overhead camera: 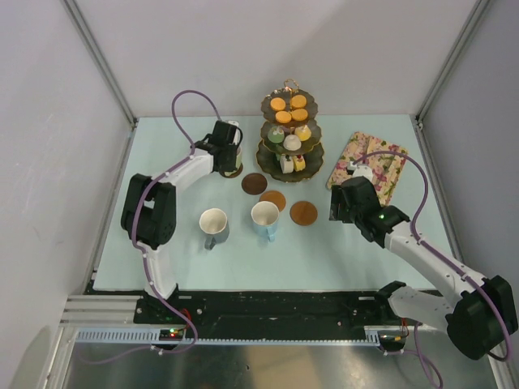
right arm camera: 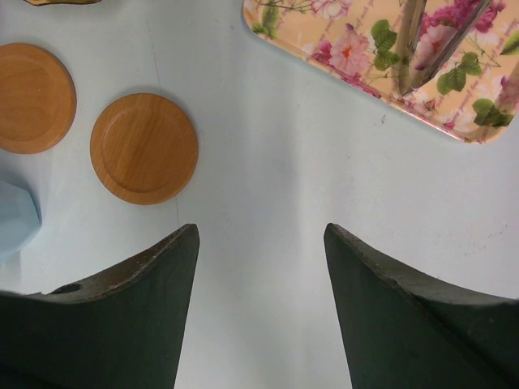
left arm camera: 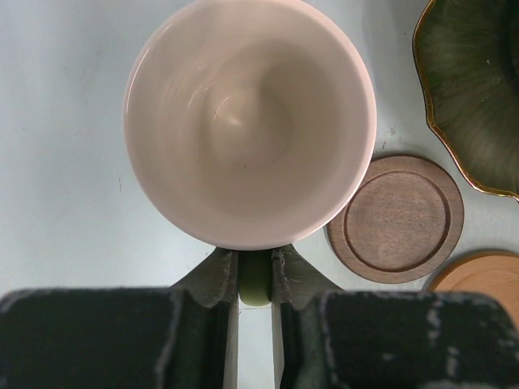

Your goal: Serve the afternoon tea

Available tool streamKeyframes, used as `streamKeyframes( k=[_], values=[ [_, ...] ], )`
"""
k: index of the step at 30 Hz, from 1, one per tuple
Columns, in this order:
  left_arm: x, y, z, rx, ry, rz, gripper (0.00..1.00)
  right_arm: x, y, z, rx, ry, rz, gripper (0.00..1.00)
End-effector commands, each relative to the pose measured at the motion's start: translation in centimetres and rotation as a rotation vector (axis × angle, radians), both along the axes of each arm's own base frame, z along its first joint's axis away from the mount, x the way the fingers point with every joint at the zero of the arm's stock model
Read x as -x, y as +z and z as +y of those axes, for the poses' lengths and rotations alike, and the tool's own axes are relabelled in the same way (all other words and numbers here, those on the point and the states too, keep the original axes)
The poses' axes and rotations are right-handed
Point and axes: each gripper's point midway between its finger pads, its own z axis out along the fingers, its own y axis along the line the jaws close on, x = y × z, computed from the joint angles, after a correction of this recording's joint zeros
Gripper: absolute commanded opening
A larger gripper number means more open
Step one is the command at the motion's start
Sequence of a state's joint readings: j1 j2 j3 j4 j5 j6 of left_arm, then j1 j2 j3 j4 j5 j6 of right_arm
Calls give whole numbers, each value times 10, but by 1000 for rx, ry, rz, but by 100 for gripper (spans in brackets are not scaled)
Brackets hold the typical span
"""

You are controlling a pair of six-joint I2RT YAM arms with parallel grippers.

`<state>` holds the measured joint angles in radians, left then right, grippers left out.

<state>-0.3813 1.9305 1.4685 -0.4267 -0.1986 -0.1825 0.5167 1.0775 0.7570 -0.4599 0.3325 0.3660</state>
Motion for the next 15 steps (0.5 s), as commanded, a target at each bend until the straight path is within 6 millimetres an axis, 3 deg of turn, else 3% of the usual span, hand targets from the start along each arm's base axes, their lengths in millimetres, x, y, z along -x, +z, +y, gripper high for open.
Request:
streamKeyframes(
  k=[1,9,15],
  values=[
    [-24,31,-4,35,12,-132,5,0,6,-4,-5,-23,-22,69],
    [-18,29,2,31,25,-130,21,1,6,-4,-8,-18,-21,69],
    [-15,40,9,29,42,-153,36,2,7,-4,-11,-17,-23,69]
  ],
)
